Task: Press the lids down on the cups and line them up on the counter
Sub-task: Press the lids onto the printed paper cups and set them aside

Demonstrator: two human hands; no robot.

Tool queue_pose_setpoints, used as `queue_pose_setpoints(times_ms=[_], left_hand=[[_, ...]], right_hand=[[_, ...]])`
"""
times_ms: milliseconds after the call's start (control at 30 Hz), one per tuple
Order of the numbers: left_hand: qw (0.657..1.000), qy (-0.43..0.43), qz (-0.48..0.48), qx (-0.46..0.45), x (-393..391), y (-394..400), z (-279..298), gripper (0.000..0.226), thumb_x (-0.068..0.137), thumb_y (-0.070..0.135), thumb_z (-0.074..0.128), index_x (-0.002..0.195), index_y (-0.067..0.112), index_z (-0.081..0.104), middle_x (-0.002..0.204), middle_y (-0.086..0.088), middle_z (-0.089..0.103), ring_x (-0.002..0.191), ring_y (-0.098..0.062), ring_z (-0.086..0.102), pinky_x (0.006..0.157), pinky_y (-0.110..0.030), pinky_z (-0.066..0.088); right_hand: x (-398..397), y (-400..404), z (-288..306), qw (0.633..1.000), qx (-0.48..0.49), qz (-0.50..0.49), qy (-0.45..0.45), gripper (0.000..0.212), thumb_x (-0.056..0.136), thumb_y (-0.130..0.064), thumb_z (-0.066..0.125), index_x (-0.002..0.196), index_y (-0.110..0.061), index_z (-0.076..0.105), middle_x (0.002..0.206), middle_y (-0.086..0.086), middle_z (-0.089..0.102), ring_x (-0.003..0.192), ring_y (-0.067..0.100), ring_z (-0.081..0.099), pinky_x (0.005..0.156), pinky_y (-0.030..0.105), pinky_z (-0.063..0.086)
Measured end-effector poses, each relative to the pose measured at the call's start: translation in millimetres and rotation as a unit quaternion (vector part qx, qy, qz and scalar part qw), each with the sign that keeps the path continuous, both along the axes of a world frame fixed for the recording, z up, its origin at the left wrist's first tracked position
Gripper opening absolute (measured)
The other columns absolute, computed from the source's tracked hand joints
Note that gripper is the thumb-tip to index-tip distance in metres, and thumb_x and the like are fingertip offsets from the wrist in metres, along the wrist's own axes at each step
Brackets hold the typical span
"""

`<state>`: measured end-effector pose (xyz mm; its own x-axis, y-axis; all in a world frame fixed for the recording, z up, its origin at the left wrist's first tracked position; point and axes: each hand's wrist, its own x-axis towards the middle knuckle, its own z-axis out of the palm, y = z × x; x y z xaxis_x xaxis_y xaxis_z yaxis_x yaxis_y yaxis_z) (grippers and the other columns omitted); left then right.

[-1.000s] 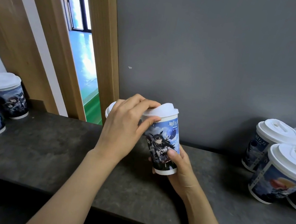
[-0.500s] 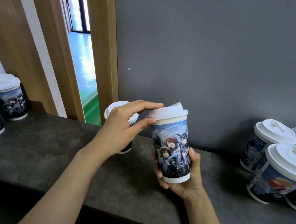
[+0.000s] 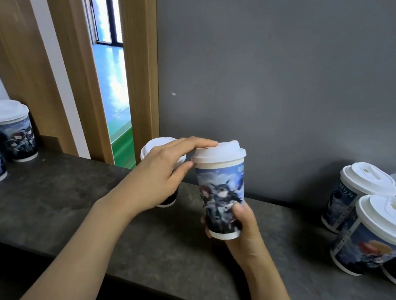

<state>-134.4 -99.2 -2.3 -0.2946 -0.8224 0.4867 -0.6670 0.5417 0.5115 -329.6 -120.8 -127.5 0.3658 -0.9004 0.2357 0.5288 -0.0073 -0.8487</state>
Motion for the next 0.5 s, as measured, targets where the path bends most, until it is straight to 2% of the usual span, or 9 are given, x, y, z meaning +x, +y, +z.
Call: queue_pose_setpoints(times_ms=[33,67,133,200,267,333,367,433,500], left_hand=[[1.0,-0.01,-0.003,0.017,1,0,-2,0.058,0.094,0.006,0.054,0.129,0.051,0.044,0.122,0.033,0.05,0.117,0.012,0.043,0.089,-0.009,0.041],[0.999,-0.015,-0.003,0.036,2,0,-4,0.06,0.092,0.004,0.053,0.132,0.049,0.043,0.123,0.026,0.052,0.116,0.003,0.047,0.091,-0.02,0.047],[0.997,-0.012,0.005,0.074,2,2,-10,0.061,0.09,0.003,0.052,0.131,0.047,0.043,0.126,0.019,0.051,0.112,-0.007,0.052,0.093,-0.036,0.052],[0.996,-0.001,0.001,0.092,1,3,-15,0.063,0.09,0.003,0.051,0.131,0.05,0.043,0.126,0.025,0.047,0.109,-0.012,0.054,0.093,-0.039,0.053],[0.996,0.004,-0.009,0.09,0,2,-19,0.064,0.089,0.004,0.053,0.13,0.052,0.042,0.125,0.038,0.043,0.102,-0.016,0.056,0.091,-0.034,0.054],[0.996,0.003,-0.011,0.083,-2,2,-20,0.059,0.088,0.009,0.058,0.123,0.053,0.042,0.128,0.047,0.038,0.093,-0.001,0.055,0.085,-0.018,0.048],[0.997,0.005,-0.011,0.079,-4,2,-21,0.053,0.087,0.014,0.062,0.117,0.052,0.042,0.128,0.05,0.036,0.096,0.01,0.053,0.085,-0.009,0.043],[0.998,0.016,-0.009,0.067,-6,1,-23,0.041,0.086,0.024,0.069,0.107,0.047,0.042,0.122,0.056,0.035,0.109,0.029,0.039,0.087,-0.005,0.035],[0.998,0.025,-0.002,0.064,-7,1,-24,0.034,0.085,0.037,0.071,0.101,0.046,0.042,0.117,0.058,0.036,0.112,0.032,0.035,0.087,-0.007,0.036]], right_hand=[[4,1,-2,0.991,-0.052,-0.111,0.054,0.06,0.069,-0.043,0.081,0.121,-0.018,0.064,0.111,0.006,0.07,0.093,0.023,0.07,0.072,0.03,0.055],[7,1,-4,0.962,-0.109,-0.221,0.117,0.06,0.067,-0.037,0.082,0.121,-0.022,0.061,0.113,0.001,0.07,0.099,0.019,0.069,0.078,0.028,0.055],[9,2,-8,0.868,-0.205,-0.383,0.24,0.069,0.063,-0.032,0.085,0.125,-0.024,0.055,0.117,-0.007,0.063,0.106,0.014,0.065,0.084,0.026,0.053],[7,1,-13,0.786,-0.252,-0.473,0.307,0.079,0.062,-0.028,0.087,0.131,-0.017,0.051,0.121,-0.008,0.054,0.109,0.008,0.059,0.087,0.026,0.053],[5,0,-16,0.737,-0.268,-0.523,0.334,0.087,0.06,-0.018,0.092,0.136,-0.009,0.049,0.126,-0.003,0.049,0.113,0.008,0.054,0.093,0.029,0.051],[5,-2,-18,0.69,-0.279,-0.564,0.358,0.091,0.058,-0.012,0.093,0.137,-0.003,0.049,0.127,0.005,0.047,0.113,0.017,0.052,0.097,0.028,0.046],[5,-2,-19,0.667,-0.285,-0.584,0.366,0.09,0.059,-0.012,0.093,0.137,-0.002,0.049,0.126,0.008,0.047,0.112,0.021,0.052,0.098,0.025,0.043],[6,-1,-18,0.634,-0.3,-0.612,0.365,0.083,0.065,-0.017,0.089,0.137,-0.005,0.049,0.125,0.01,0.046,0.109,0.025,0.051,0.097,0.023,0.039],[7,0,-15,0.62,-0.312,-0.625,0.359,0.073,0.074,-0.028,0.08,0.136,-0.007,0.048,0.125,0.009,0.045,0.108,0.025,0.049,0.097,0.02,0.037]])
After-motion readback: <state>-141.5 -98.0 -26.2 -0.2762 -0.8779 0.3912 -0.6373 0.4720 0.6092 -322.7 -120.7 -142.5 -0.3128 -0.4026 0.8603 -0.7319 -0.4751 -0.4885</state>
